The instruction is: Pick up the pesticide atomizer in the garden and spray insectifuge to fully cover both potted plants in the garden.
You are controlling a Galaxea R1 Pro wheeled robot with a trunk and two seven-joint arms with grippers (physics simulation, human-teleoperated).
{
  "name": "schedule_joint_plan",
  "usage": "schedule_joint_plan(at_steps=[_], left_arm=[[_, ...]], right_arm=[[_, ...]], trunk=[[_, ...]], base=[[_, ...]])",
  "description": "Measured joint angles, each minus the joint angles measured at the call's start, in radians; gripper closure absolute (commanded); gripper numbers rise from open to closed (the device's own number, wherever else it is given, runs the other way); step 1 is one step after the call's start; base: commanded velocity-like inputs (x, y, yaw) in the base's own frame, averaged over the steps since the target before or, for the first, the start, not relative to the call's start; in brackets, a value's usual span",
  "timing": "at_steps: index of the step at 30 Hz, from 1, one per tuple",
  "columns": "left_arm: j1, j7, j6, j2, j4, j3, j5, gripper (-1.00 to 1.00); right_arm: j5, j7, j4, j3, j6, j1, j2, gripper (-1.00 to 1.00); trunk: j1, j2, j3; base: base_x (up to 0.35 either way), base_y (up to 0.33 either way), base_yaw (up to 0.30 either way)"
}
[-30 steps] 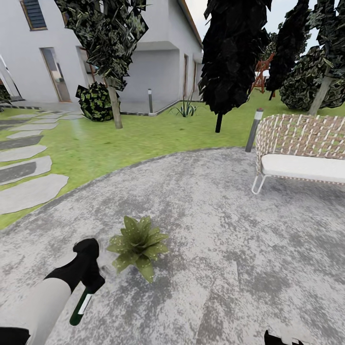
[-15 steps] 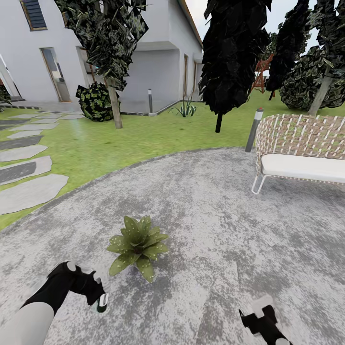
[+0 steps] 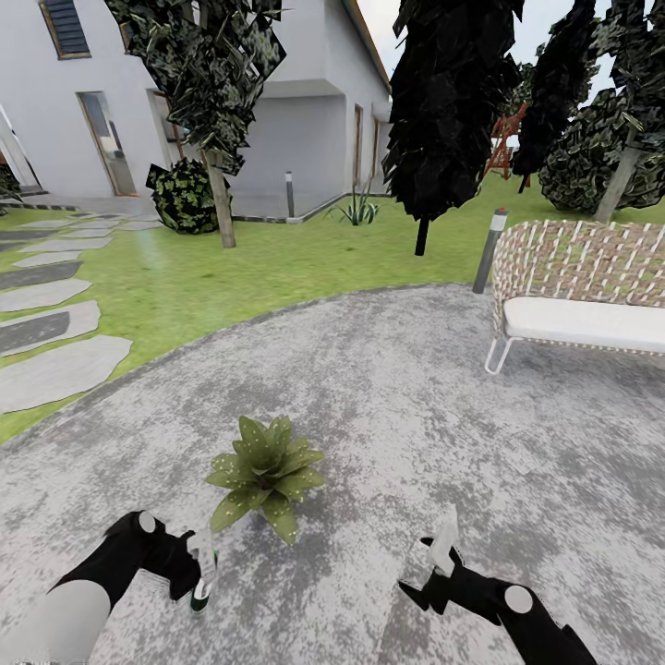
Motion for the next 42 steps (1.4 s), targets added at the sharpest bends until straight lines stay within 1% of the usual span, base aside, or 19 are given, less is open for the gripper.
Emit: schedule_joint_plan(at_steps=[3,5,10,12,15,16,17,18,19,20,21,24,26,34,37,42], left_arm=[[0.000,0.016,-0.003,-0.017,0.014,0.001,-0.016,1.00],[0.000,0.026,-0.013,-0.028,0.021,0.001,-0.020,1.00],[0.000,0.052,-0.038,-0.057,0.043,-0.002,-0.022,1.00],[-0.001,0.057,-0.048,-0.068,0.054,-0.010,-0.025,1.00],[-0.002,0.049,-0.063,-0.085,0.071,-0.027,-0.024,1.00],[-0.001,0.033,-0.184,-0.120,0.144,-0.048,-0.029,1.00],[-0.002,0.007,-0.192,-0.209,0.155,-0.048,-0.022,1.00],[-0.002,-0.013,-0.194,-0.233,0.157,-0.049,-0.022,1.00],[-0.003,-0.031,-0.194,-0.208,0.157,-0.053,-0.027,1.00],[-0.003,-0.051,-0.195,-0.214,0.157,-0.052,-0.025,1.00],[-0.003,-0.061,-0.195,-0.218,0.158,-0.055,-0.025,1.00],[-0.003,-0.076,-0.194,-0.224,0.158,-0.059,-0.026,1.00],[-0.003,-0.079,-0.194,-0.224,0.158,-0.060,-0.025,1.00],[-0.003,-0.091,-0.191,-0.239,0.158,-0.061,-0.027,1.00],[-0.002,-0.090,-0.190,-0.245,0.158,-0.060,-0.027,1.00],[-0.002,-0.082,-0.190,-0.259,0.157,-0.061,-0.028,1.00]], right_arm=[[0.014,0.017,-0.003,0.017,-0.001,0.000,0.017,-1.00],[0.014,0.024,-0.005,0.028,-0.001,0.000,0.028,-1.00],[0.013,0.032,-0.020,0.055,-0.001,-0.001,0.040,-1.00],[0.014,0.044,-0.032,0.065,0.000,-0.001,0.044,-1.00],[0.015,0.062,-0.040,0.080,0.000,-0.004,0.049,-1.00],[0.016,0.175,-0.040,0.169,0.000,-0.005,0.054,-1.00],[0.016,0.187,-0.041,0.174,0.001,-0.008,0.063,-1.00],[0.016,0.191,-0.040,0.177,0.001,-0.009,0.069,-1.00],[0.016,0.194,-0.040,0.188,0.001,-0.010,0.074,-1.00],[0.017,0.195,-0.041,0.214,0.001,-0.011,0.079,-1.00],[0.017,0.196,-0.041,0.233,0.001,-0.012,0.081,1.00],[0.017,0.198,-0.041,0.267,0.000,-0.012,0.084,1.00],[0.017,0.198,-0.043,0.273,-0.001,-0.012,0.085,1.00],[0.015,0.198,-0.071,0.276,-0.001,-0.012,0.085,1.00],[0.014,0.199,-0.097,0.277,0.000,-0.012,0.085,1.00],[0.013,0.223,-0.114,0.280,0.001,-0.012,0.093,1.00]], trunk=[[0.000,0.000,0.000],[0.000,0.000,0.000],[0.000,0.000,0.000],[0.000,0.000,0.000],[0.000,0.000,0.000],[0.000,0.000,0.000],[0.000,0.000,0.000],[0.000,0.000,0.000],[0.000,0.000,0.000],[0.000,0.000,0.000],[0.000,0.000,0.000],[0.000,0.000,0.000],[0.000,0.000,0.000],[0.000,0.000,0.000],[0.000,0.000,0.000],[0.000,0.000,0.000]], base=[[0.000,0.000,0.000],[0.000,0.000,0.000],[0.000,0.000,0.000],[0.000,0.000,0.000],[0.000,0.000,0.000],[0.000,0.000,0.000],[0.000,0.000,0.000],[0.000,0.000,0.000],[0.000,0.000,0.000],[0.000,0.000,0.000],[0.000,0.000,0.000],[0.000,0.000,0.000],[0.000,0.000,0.000],[0.000,0.000,0.000],[0.000,0.000,0.000],[0.000,0.000,0.000]])
